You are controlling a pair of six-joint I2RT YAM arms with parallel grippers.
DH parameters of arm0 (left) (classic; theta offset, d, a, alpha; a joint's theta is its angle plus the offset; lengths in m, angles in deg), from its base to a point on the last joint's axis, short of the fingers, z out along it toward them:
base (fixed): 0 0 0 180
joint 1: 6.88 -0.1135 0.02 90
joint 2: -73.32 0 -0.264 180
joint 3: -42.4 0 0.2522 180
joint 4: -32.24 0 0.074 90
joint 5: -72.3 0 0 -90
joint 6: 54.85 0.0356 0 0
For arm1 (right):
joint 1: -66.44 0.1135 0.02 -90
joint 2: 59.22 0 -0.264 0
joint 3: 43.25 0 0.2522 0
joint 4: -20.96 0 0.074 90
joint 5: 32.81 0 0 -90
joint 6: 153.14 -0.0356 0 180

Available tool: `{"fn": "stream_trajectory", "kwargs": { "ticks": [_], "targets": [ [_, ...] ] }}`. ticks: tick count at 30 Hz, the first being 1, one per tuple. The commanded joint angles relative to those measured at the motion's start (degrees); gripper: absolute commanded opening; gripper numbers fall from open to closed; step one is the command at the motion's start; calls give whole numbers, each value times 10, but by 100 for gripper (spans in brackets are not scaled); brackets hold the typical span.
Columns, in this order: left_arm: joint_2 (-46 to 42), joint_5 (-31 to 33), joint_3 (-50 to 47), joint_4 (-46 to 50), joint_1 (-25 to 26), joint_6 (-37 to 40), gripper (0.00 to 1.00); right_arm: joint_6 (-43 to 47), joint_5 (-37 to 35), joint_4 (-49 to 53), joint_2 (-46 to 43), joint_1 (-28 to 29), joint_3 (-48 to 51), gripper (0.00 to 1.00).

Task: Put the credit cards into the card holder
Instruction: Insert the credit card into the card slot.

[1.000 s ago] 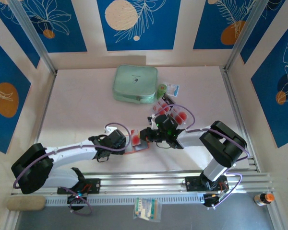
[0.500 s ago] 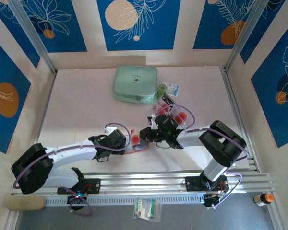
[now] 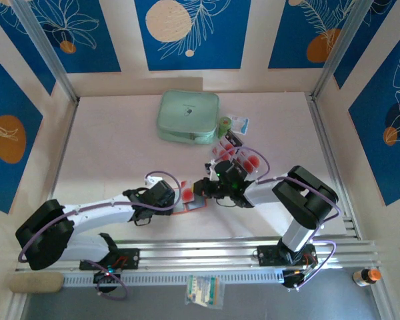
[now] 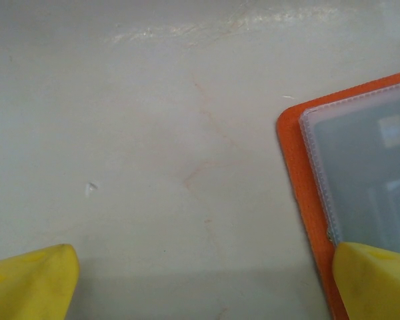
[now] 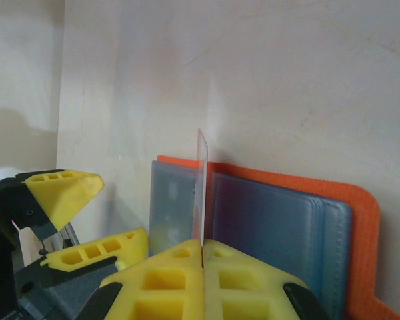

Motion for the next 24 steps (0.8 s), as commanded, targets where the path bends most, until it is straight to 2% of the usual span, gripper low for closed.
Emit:
{"fn": "stream_trajectory", "kwargs": {
  "ticks": [1,24],
  "targets": [
    [-8,9,-2,13,-5,-8,98,-6,-1,-9,0,-4,20,0],
    [-5,8,-1,12,-5,-9,98,-12,43,-33,21,-2,20,0]
  ]
}}
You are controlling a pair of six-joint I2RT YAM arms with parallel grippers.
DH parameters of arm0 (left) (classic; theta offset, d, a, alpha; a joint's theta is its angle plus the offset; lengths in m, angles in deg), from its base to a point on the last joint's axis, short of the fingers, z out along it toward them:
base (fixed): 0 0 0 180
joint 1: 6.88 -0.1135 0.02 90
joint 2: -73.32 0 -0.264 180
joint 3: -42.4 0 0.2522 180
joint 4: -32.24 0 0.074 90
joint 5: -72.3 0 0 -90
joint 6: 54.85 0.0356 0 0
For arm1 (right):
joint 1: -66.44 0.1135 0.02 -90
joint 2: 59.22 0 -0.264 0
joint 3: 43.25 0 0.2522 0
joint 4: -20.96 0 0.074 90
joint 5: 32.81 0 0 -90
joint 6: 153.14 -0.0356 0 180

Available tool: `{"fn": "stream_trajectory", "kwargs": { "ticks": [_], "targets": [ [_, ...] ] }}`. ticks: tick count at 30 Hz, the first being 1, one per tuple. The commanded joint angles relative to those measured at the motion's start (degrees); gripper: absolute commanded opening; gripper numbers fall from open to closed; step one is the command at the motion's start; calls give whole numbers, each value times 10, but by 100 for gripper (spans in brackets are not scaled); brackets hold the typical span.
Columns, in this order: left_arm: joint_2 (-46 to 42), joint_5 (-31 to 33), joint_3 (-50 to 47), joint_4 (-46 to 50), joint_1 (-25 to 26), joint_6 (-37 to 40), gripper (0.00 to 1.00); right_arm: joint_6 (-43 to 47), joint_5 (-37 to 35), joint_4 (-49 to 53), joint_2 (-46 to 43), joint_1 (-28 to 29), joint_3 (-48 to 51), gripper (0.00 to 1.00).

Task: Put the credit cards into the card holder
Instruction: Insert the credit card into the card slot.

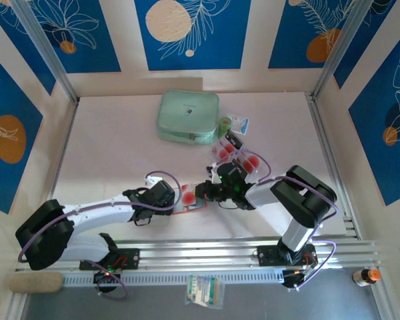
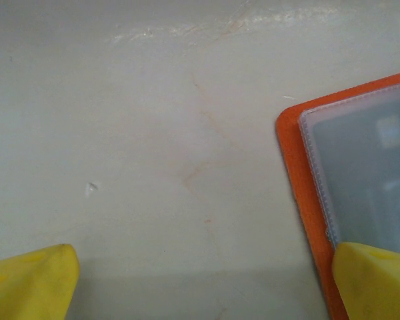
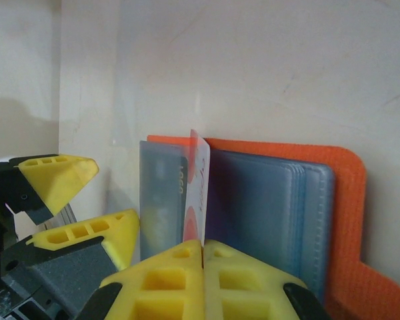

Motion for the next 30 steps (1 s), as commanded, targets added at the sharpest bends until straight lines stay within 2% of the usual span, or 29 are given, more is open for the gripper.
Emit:
{"fn": "stream_trajectory", "kwargs": {
  "ticks": [1,30],
  "targets": [
    [-5,8,-1,12,-5,-9,98,-6,15,-8,12,4,-1,0],
    [-7,7,-5,9,-5,-10,98,-22,7,-24,11,12,25,0]
  ]
}}
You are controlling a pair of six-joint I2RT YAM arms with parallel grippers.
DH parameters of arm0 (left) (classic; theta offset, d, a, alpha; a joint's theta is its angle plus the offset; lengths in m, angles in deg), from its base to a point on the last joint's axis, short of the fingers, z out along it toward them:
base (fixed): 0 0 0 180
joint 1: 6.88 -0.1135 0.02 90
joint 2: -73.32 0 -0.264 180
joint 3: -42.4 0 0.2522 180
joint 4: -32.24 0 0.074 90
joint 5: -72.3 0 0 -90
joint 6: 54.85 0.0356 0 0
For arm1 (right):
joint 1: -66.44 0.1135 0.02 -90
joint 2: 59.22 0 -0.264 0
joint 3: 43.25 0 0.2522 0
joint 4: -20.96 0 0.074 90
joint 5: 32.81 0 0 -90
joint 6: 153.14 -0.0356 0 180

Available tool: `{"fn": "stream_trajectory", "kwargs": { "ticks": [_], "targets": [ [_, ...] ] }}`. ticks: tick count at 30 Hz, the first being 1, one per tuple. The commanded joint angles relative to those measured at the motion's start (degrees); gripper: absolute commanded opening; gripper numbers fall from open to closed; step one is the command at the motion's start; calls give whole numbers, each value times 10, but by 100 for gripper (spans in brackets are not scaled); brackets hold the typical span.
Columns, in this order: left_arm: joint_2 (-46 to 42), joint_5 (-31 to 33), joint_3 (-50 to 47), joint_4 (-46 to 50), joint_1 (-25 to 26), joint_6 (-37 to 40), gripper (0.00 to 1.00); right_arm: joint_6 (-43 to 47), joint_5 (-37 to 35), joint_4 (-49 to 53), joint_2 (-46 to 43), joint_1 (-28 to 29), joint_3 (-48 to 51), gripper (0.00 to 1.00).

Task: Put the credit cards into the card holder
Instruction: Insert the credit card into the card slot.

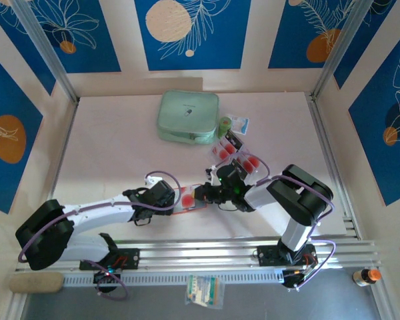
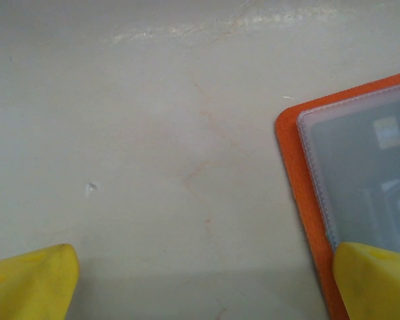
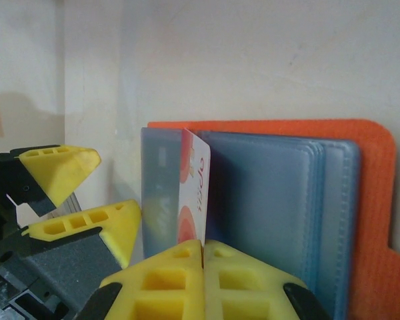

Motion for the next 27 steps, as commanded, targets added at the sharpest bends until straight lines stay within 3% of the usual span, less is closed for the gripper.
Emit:
{"fn": "stream_trajectory", "kwargs": {
  "ticks": [1,27],
  "targets": [
    [-7,7,-6,9,-5,-10,98,-3,-5,10,-6,5,14,0],
    [-6,6,-10,2,-5,-12,98,-1,14,65,14,7,-13,0]
  ]
}}
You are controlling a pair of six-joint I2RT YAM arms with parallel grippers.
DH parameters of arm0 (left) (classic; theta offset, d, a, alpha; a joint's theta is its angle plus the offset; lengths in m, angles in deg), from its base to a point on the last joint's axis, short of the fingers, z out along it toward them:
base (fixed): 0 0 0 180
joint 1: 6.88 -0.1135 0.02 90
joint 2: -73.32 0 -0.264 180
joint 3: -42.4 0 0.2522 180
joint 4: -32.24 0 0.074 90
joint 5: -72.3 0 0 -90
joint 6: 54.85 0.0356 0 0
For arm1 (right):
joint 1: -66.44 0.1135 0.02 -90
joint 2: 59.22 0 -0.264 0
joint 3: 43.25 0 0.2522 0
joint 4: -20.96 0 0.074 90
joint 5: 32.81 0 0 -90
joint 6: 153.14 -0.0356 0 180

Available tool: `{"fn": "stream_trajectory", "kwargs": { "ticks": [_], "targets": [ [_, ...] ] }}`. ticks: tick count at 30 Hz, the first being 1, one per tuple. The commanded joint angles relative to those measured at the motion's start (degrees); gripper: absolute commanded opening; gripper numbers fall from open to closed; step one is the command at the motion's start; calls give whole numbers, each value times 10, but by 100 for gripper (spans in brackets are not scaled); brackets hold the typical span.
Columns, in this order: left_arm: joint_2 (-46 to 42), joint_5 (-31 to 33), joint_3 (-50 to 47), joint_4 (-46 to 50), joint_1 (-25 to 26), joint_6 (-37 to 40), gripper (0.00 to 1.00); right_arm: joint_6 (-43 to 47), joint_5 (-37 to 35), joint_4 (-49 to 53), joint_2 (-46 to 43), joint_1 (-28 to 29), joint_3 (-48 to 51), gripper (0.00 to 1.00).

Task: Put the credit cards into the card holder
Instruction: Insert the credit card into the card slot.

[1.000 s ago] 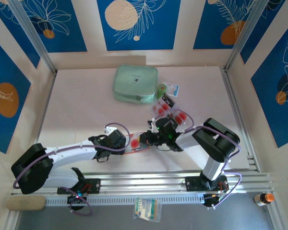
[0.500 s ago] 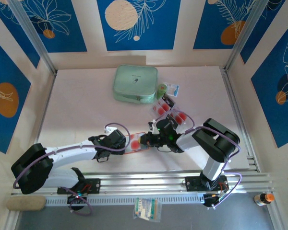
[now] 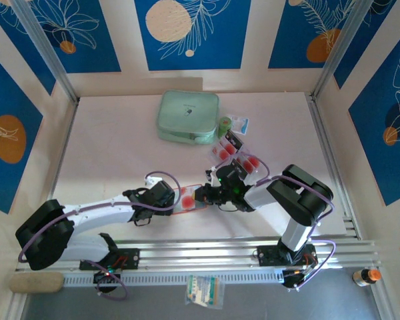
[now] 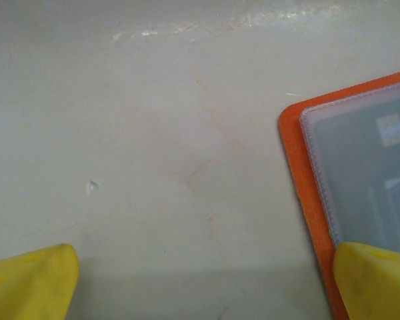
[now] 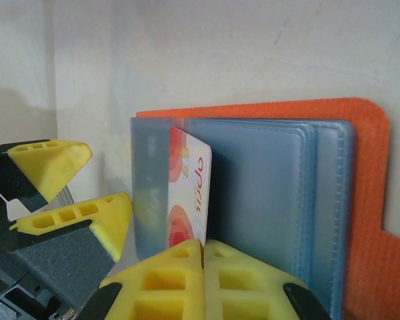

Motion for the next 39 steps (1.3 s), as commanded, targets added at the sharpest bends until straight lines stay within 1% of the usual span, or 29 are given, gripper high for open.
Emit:
{"fn": "stream_trajectory", "kwargs": {
  "ticks": [1,11,27,39],
  "targets": [
    [-5,6,-8,2,-5,-12,98,0,11,43,16,6,-9,0],
    [-6,6,-10,-1,-5,-13,98,5,23,68,27,6,-27,0],
    [-11,7,-15,-3,-5,-12,98,13,16,98,-1,-2,-23,0],
    [-9,5,-16,-8,-4,-14,98,34,53,157,47,4,-80,0]
  ]
}}
